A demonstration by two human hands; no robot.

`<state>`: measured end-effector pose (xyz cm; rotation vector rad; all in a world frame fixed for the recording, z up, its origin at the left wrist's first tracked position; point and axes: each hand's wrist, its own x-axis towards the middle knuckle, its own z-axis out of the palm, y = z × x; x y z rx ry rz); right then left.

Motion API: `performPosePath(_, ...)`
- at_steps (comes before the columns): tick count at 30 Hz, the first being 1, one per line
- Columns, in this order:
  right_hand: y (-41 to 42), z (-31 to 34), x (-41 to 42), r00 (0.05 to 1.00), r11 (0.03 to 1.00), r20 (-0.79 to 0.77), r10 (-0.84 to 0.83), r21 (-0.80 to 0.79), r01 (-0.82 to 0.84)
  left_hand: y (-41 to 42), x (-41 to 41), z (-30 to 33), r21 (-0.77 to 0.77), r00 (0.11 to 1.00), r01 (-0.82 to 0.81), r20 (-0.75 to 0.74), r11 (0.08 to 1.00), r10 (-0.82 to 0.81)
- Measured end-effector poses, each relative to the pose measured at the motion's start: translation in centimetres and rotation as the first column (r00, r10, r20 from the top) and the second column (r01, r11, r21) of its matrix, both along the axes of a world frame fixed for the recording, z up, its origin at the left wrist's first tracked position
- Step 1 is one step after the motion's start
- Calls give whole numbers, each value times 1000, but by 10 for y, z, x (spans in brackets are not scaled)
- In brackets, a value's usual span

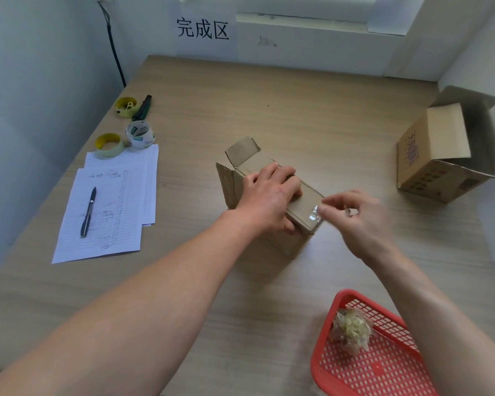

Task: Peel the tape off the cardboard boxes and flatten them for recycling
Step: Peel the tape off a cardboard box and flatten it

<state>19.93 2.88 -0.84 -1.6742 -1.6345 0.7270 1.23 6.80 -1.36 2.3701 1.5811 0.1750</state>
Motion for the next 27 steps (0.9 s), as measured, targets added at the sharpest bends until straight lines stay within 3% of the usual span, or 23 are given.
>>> performPosePath(2, 6, 4, 3, 950, 983, -261, -173, 6, 181, 0, -1, -1, 3, 1000, -3, 9, 1000, 3)
performPosePath(4, 10, 9, 6, 874, 955, -395, -285, -34, 296, -1, -1, -1, 3, 1000, -4, 12, 1000, 4)
performPosePath(6, 11, 9, 8, 908, 966, -336, -250, -18, 259, -1, -1, -1, 3, 1000, -3, 10, 1000, 3)
performPosePath(8, 7, 9, 6, 990, 996, -108, -87, -11, 86, -1, -1, 0, 3, 1000, -3, 2, 1000, 2)
performPosePath(10, 4, 6, 3, 987, 998, 157, 43, -54, -35, -1, 0, 0, 3, 1000, 0, -8, 1000, 0)
performPosePath(12, 4, 6, 0, 958, 993, 273, 88, -95, -65, -1, 0, -1, 4, 1000, -1, -12, 1000, 1)
performPosePath(23, 13, -3, 4, 991, 989, 127, 46, -144, -28, -4, -1, -1, 3, 1000, -7, -11, 1000, 7)
performPosePath(27, 7, -3, -1, 967, 994, 242, 78, -90, -58, -5, -1, -2, 7, 1000, -5, -17, 1000, 5)
